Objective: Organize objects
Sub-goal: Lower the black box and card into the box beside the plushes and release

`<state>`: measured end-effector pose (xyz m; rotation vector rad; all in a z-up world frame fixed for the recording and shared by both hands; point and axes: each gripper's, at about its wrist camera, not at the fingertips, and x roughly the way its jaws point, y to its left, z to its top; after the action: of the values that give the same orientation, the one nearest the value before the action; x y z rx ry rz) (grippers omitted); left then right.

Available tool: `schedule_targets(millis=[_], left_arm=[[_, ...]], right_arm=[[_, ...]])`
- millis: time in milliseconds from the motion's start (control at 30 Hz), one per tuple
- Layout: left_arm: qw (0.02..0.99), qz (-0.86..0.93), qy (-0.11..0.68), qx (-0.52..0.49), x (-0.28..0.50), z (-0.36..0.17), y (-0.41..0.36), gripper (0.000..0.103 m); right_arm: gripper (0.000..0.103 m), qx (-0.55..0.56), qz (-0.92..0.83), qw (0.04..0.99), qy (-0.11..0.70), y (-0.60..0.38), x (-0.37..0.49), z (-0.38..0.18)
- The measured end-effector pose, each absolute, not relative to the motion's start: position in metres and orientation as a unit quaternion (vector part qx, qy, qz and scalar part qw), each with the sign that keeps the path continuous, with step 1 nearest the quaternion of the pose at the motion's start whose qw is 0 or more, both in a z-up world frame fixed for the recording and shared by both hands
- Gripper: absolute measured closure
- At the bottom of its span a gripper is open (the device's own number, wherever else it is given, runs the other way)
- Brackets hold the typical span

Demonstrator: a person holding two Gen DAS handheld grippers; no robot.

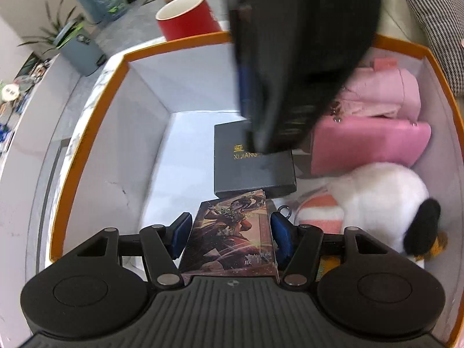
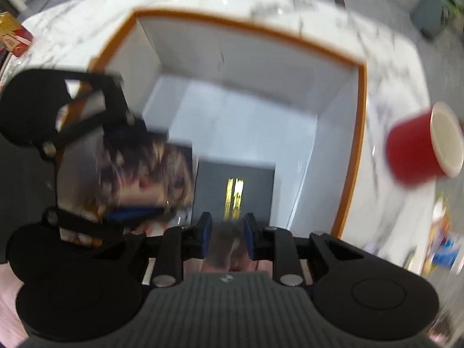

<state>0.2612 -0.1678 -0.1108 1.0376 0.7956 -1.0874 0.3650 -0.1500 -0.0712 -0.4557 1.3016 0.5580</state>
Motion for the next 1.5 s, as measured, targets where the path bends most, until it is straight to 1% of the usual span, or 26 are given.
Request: schedule_targets(millis=[67,133,300,467,533,567,600,733,900,1067,1100,1167,1300,1433,1500], left_arm=[[0.648,-0.496,0.353,0.458,0.265,-0.112,-0.168,0.034],[0.635,-0.512,0.354,0.458,0.269,-0.113,-0.167,0.034],[0.609,-0.534,0.356,0.467,0.277,-0.120,-0.168,0.033],[0.608,-0.541,0.349,0.465,0.278,-0.123,-0.169,0.033],[0.605,-0.549,0.347,0.462,0.279,-0.122,-0.169,0.034],[0.603,-0.551,0.345,0.463,0.279,-0.122,-0.169,0.034],[0.602,-0.552,0.341,0.465,0.278,-0.121,-0.169,0.034],[0.602,-0.557,0.327,0.470,0.277,-0.120,-0.175,0.034],[0.589,-0.560,0.317,0.489,0.273,-0.126,-0.175,0.033],[0.581,-0.555,0.337,0.491,0.276,-0.126,-0.173,0.032],[0.582,-0.552,0.344,0.488,0.277,-0.126,-0.173,0.030],[0.578,-0.545,0.365,0.486,0.281,-0.126,-0.173,0.026],[0.584,-0.523,0.393,0.481,0.289,-0.128,-0.172,0.026],[0.592,-0.514,0.416,0.460,0.296,-0.130,-0.172,0.033],[0.593,-0.507,0.423,0.461,0.299,-0.133,-0.171,0.033]], right_arm=[[0.076,-0.217,0.265,0.740,0.578,-0.146,0.370,-0.072],[0.071,-0.223,0.277,0.742,0.568,-0.144,0.377,-0.076],[0.071,-0.220,0.290,0.748,0.554,-0.142,0.386,-0.084],[0.071,-0.225,0.315,0.738,0.552,-0.136,0.391,-0.090],[0.065,-0.236,0.321,0.732,0.552,-0.131,0.388,-0.095],[0.057,-0.242,0.323,0.731,0.551,-0.129,0.387,-0.097],[0.054,-0.246,0.322,0.731,0.549,-0.128,0.386,-0.098],[0.053,-0.274,0.297,0.733,0.547,-0.127,0.387,-0.103],[0.063,-0.260,0.258,0.727,0.580,-0.129,0.393,-0.099],[0.064,-0.256,0.267,0.718,0.590,-0.136,0.392,-0.095],[0.064,-0.253,0.270,0.718,0.589,-0.138,0.391,-0.094],[0.064,-0.251,0.280,0.718,0.585,-0.141,0.389,-0.090],[0.063,-0.258,0.296,0.723,0.569,-0.146,0.384,-0.082],[0.064,-0.282,0.326,0.726,0.536,-0.149,0.383,-0.074],[0.065,-0.304,0.347,0.724,0.512,-0.152,0.380,-0.073]])
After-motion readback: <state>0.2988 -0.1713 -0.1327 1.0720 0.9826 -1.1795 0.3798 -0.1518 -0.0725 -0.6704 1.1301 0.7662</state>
